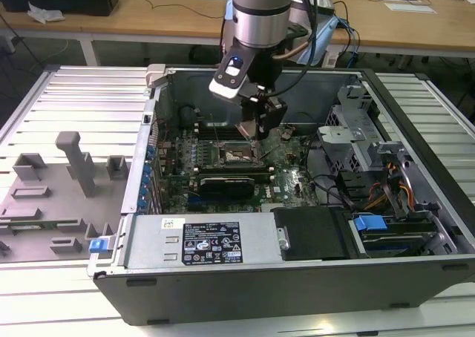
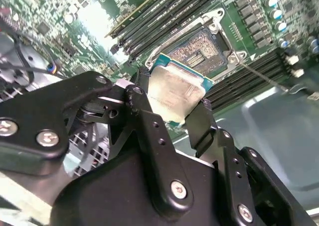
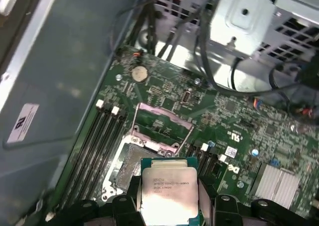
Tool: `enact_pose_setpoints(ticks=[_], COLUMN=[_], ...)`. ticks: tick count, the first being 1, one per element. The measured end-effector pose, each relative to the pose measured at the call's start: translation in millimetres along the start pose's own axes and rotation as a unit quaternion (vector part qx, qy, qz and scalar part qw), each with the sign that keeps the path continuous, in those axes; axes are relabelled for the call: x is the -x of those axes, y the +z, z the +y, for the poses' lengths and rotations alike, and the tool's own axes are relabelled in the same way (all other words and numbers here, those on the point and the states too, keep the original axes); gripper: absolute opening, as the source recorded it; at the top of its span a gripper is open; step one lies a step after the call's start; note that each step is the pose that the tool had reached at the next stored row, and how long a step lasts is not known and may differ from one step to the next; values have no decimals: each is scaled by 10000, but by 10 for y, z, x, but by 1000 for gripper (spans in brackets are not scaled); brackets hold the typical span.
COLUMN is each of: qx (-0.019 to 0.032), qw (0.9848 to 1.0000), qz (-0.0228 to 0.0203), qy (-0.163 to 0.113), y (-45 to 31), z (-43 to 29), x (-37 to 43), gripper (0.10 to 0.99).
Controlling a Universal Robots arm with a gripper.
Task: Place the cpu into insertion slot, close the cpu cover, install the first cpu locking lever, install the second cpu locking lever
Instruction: 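Place the cpu into insertion slot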
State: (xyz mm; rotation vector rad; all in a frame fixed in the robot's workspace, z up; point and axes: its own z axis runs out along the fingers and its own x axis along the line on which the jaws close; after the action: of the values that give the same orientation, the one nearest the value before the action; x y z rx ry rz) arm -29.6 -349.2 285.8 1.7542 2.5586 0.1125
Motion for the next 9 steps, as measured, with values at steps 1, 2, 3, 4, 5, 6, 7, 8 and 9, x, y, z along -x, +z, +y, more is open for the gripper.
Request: enact_pose_setpoints(ticks=[1,2,3,4,5,6,7,8,9], qx=[1,3,3,5,6,7,8,9,10], qw=[10000,9997,9995,9989,9982,9977,9969,9962,9953], qz=[-8,-18,-25,-38,-48,-55,-63,-70,-78], qy=[96,229,313,473,599,680,783,869,961], y=[5,13,17,26,33,37,43,47,52], z=[-1,-1,-1,-2,-3,-3,-4,-4,-4], x=[0,0,0,0,0,0,0,0,0], gripper=[541,541,541,541,541,541,541,541,541])
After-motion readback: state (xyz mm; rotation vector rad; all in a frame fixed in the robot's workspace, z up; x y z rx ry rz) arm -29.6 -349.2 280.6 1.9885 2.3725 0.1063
